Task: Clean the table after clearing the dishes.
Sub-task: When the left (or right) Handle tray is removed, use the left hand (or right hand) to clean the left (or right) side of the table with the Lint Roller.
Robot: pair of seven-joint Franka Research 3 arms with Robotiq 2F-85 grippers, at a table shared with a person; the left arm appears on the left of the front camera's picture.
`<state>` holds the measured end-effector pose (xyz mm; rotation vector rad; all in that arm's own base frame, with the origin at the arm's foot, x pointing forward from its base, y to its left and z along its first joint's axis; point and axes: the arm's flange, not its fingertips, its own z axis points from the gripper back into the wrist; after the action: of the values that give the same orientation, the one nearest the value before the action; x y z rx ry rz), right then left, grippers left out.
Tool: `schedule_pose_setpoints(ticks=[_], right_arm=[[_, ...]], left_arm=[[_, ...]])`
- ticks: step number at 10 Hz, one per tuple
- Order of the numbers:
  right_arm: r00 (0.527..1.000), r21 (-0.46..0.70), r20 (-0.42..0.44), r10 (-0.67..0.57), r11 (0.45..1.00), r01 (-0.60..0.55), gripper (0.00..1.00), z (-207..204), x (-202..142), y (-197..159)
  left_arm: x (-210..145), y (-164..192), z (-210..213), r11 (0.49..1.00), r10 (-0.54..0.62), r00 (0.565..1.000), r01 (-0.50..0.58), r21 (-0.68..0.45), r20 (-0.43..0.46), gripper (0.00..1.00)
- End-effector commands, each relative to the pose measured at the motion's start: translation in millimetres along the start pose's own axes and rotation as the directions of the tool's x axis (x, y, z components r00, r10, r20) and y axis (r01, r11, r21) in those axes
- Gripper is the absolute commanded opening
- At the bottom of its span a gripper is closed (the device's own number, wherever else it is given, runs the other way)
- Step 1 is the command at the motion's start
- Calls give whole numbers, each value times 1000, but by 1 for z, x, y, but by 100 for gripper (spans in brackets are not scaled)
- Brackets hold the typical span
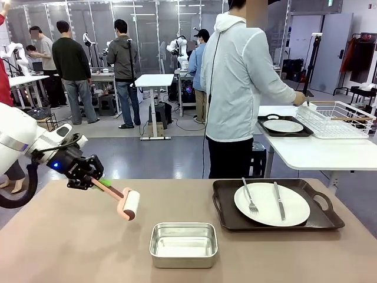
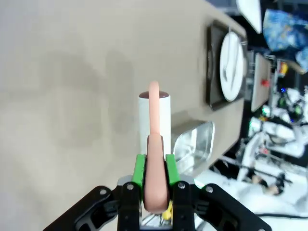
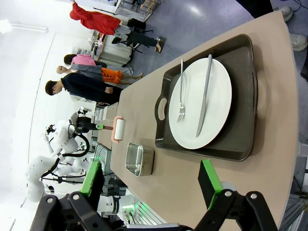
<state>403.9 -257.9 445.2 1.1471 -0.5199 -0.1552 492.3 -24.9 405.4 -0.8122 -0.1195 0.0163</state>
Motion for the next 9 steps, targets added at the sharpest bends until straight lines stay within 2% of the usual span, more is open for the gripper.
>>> schedule_pose_setpoints(ticks=[1, 2, 4, 9], right_arm=[[1000, 2, -1, 3, 1000, -3, 100, 1, -2, 3], [1000, 2, -1, 3, 1000, -3, 100, 1, -2, 3], [1000, 2, -1, 3, 1000, -3, 100, 1, -2, 3], [1000, 2, -1, 3, 1000, -3, 100, 1, -2, 3]], left_arm=[[25, 18, 10, 998, -66, 991, 65, -17, -118, 21], [34, 29, 10, 997, -81, 984, 78, -26, -156, 21], [42, 42, 5, 995, -81, 985, 71, -69, -155, 21], [47, 65, -8, 989, -99, 990, 86, -118, -105, 21]])
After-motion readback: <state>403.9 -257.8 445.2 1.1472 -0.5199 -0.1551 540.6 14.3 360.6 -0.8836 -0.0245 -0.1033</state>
